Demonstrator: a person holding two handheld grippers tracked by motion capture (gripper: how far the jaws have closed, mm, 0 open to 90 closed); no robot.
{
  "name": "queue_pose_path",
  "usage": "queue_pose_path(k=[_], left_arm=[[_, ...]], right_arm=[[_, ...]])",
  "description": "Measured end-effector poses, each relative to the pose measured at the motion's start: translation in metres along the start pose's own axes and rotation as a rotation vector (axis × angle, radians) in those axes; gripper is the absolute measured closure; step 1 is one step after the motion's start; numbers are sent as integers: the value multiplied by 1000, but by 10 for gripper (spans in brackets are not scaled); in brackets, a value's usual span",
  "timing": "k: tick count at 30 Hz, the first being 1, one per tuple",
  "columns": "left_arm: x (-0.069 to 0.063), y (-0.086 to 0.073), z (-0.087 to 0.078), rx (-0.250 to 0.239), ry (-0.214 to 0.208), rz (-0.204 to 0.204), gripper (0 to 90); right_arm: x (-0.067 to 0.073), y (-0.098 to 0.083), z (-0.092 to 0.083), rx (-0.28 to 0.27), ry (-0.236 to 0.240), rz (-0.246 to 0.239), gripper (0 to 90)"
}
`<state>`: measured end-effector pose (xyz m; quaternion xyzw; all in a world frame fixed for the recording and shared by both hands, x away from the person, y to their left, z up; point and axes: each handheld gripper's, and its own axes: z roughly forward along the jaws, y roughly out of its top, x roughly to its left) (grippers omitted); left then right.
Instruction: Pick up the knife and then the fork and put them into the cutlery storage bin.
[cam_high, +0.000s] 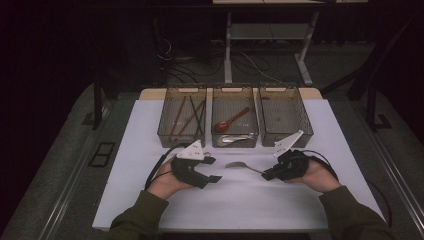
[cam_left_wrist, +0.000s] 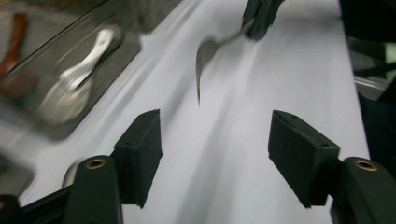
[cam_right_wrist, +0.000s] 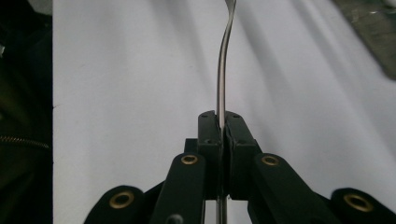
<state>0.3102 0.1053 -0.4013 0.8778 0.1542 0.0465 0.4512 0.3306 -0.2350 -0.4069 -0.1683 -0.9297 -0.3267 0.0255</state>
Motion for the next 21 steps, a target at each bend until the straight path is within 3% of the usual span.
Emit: queue_pose_path(k=[4, 10, 16, 21], left_arm=[[0, -18, -11, -5, 65, -58, 278], [-4, -42, -19, -2, 131, -150, 156], [-11, -54, -21, -7, 183, -185, 57], [-13, -57, -22, -22, 211, -211, 0]], right_arm=[[-5, 0, -11, -20, -33, 21, 864], [-15, 1, -27, -51, -88, 61, 864], [-25, 4, -43, -96, -137, 129, 864], [-36, 6, -55, -124, -186, 154, 864]])
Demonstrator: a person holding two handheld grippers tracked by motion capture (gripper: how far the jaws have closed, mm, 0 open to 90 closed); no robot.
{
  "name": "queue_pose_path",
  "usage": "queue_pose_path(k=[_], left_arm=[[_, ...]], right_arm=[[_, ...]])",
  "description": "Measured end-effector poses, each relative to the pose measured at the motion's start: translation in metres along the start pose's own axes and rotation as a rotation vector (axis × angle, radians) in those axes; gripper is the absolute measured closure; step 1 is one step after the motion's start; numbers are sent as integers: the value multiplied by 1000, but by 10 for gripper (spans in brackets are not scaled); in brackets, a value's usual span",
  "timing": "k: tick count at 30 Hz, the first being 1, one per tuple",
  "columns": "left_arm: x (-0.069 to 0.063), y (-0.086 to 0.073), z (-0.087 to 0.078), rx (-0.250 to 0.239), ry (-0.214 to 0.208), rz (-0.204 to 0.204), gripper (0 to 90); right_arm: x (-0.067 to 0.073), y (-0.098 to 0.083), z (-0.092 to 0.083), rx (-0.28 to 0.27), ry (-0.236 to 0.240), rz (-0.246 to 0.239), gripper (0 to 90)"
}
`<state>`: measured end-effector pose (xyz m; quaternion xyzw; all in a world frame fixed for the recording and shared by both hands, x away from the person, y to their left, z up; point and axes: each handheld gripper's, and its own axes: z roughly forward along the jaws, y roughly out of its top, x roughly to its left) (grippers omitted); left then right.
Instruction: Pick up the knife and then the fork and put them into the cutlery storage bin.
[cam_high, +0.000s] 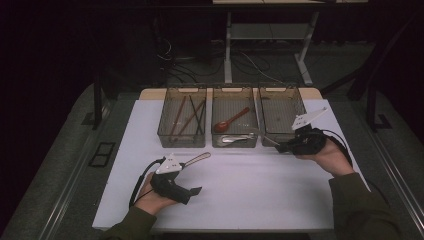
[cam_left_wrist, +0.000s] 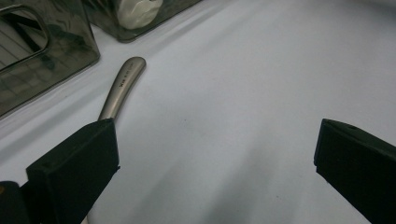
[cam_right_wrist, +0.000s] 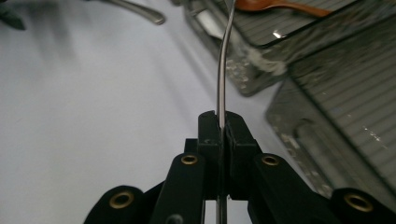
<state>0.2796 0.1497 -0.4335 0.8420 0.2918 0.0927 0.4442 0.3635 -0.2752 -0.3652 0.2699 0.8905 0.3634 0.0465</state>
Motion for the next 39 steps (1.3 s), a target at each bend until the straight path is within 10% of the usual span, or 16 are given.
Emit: queue_pose_path(k=[31, 39], left_arm=[[0, -2, 0, -3, 4, -2, 0], [1, -3, 0, -4, 0, -7, 0]], right_arm=[[-90, 11, -15, 5, -258, 242, 864], [-105, 9, 1, 37, -255, 267, 864]])
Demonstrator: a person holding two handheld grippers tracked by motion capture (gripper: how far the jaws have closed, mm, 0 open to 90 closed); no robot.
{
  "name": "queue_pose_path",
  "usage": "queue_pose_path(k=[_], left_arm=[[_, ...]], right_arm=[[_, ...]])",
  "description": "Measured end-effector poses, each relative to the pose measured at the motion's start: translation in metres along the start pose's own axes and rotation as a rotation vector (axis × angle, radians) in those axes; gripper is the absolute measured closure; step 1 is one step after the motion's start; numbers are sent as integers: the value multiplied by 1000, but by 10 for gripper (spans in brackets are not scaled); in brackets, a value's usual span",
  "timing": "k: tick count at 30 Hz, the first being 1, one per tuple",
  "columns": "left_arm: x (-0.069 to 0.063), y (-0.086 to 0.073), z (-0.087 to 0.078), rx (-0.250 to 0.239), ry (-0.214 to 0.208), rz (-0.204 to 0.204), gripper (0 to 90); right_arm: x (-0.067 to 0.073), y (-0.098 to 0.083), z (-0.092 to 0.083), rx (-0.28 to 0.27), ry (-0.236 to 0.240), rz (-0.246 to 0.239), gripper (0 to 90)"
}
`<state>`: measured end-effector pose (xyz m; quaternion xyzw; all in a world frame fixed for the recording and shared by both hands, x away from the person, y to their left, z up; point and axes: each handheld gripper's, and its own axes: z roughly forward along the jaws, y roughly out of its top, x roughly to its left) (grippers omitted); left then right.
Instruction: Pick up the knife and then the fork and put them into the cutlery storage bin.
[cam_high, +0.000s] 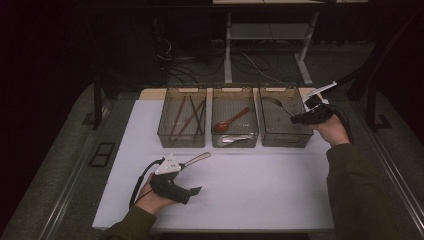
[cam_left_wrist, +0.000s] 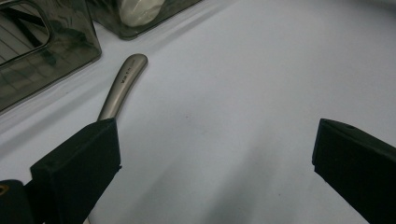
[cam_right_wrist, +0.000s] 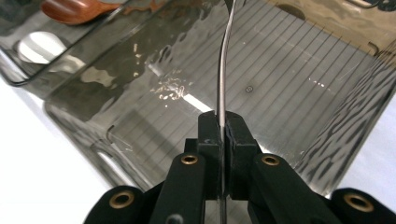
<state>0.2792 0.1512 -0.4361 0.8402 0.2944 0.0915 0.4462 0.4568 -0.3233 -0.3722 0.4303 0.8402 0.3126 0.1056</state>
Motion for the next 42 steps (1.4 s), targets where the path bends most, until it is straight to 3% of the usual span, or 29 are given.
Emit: queue_pose_path(k=[15, 28, 35, 42], left_arm=[[0, -1, 0, 4, -7, -1, 0], [0, -1, 1, 13, -16, 0, 0], [-1, -1, 1, 11, -16, -2, 0], [0, -2, 0, 11, -11, -5, 0]], right_arm=[[-2, 4, 19, 58, -12, -3, 862], [-5, 3, 26, 87, -37, 10, 853], [-1, 5, 22, 35, -62, -9, 671], [4, 4, 5, -51, -38, 2, 489]])
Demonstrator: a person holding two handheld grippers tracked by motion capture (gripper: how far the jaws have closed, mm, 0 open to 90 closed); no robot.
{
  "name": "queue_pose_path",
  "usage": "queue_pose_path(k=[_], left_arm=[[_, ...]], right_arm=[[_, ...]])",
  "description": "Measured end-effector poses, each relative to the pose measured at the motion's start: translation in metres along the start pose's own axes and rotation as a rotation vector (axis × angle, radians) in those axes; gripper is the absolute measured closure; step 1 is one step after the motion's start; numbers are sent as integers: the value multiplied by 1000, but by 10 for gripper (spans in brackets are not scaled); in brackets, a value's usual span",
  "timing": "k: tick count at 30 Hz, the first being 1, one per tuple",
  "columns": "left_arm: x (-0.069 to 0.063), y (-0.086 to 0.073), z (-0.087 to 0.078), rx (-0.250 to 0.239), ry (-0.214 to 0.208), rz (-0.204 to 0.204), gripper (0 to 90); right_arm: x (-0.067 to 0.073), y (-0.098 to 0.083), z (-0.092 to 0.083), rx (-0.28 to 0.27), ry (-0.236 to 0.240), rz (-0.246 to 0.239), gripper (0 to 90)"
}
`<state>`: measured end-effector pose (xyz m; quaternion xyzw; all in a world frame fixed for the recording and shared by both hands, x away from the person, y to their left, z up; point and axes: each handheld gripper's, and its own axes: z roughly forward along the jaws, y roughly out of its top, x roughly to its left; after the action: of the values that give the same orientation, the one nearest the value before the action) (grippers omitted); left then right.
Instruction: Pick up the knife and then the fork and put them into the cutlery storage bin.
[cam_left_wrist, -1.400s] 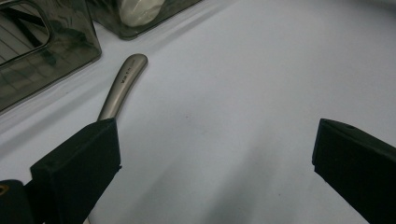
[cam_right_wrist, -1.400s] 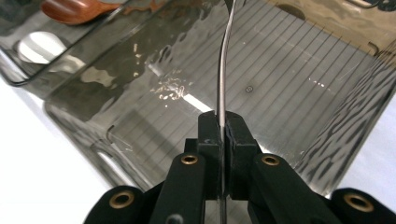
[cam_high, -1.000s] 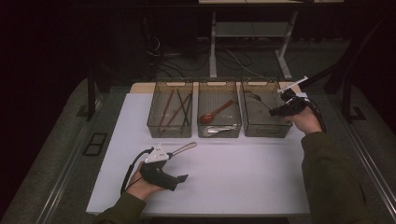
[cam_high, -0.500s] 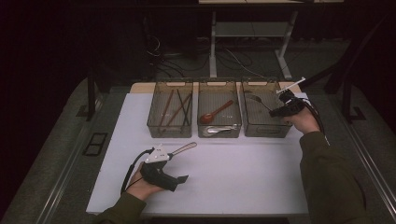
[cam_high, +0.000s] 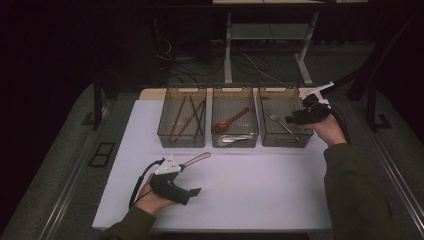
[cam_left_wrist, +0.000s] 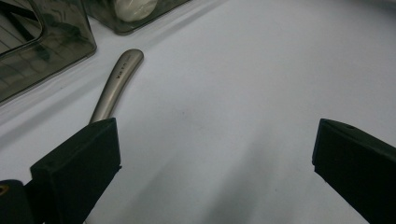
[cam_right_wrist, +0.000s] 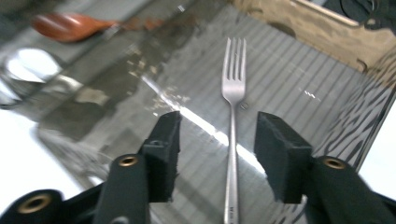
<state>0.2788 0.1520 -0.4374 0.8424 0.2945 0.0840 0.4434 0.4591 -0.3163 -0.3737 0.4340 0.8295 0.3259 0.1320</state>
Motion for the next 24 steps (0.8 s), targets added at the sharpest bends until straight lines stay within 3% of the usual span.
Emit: queue_pose_path(k=[11, 24], left_arm=[[3, 1, -3, 8, 16, 4, 1], [6, 1, -6, 12, 31, -7, 39]], right_arm=[[30, -23, -31, -130, 62, -26, 285], [66, -60, -39, -212, 86, -31, 201]])
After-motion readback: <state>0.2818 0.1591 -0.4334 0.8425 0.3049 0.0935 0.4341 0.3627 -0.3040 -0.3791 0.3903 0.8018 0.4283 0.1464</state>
